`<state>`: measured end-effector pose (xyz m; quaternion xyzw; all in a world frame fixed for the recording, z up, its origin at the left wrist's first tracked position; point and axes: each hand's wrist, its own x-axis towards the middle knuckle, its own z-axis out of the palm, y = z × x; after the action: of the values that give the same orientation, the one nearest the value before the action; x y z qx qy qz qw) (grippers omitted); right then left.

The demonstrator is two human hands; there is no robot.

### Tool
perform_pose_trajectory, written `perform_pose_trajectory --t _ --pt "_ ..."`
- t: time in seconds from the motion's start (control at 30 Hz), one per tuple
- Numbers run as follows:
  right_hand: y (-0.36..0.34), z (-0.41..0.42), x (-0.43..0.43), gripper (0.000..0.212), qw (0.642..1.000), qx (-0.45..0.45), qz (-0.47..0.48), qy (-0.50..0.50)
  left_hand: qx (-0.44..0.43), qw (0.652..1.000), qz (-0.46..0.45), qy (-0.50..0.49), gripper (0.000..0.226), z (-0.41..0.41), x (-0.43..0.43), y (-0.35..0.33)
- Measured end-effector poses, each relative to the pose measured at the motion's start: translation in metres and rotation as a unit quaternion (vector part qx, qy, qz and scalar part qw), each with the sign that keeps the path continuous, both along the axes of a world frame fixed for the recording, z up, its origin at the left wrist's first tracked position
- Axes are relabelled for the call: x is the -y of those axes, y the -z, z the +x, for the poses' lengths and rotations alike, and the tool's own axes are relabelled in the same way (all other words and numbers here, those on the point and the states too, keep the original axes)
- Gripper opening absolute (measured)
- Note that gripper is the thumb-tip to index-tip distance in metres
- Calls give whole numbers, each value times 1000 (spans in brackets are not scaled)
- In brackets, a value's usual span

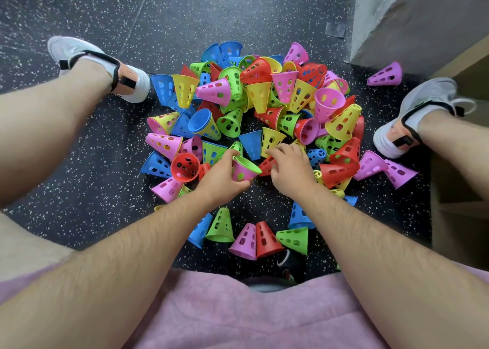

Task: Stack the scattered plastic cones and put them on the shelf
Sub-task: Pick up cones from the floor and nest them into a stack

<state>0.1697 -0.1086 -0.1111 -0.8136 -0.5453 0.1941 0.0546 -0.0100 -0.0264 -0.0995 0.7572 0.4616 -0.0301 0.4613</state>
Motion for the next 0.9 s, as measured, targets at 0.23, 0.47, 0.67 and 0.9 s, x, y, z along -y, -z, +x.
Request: perform_pose_trajectory --t 0.23,0.47,0.67,0.9 --pt "14 3 0 33 998 48 -39 -12 -3 1000 -12 11 75 -3 3 3" --pt "11 -2 2 40 998 54 -27 3 -15 1000 -11 15 74 -6 2 2" --pt "5 -5 -1 47 987 -69 -10 145 -21 999 -16 19 74 -8 3 2" --pt "-14 1 -2 16 968 -175 119 137 -11 1000 -14 11 77 -6 3 1"
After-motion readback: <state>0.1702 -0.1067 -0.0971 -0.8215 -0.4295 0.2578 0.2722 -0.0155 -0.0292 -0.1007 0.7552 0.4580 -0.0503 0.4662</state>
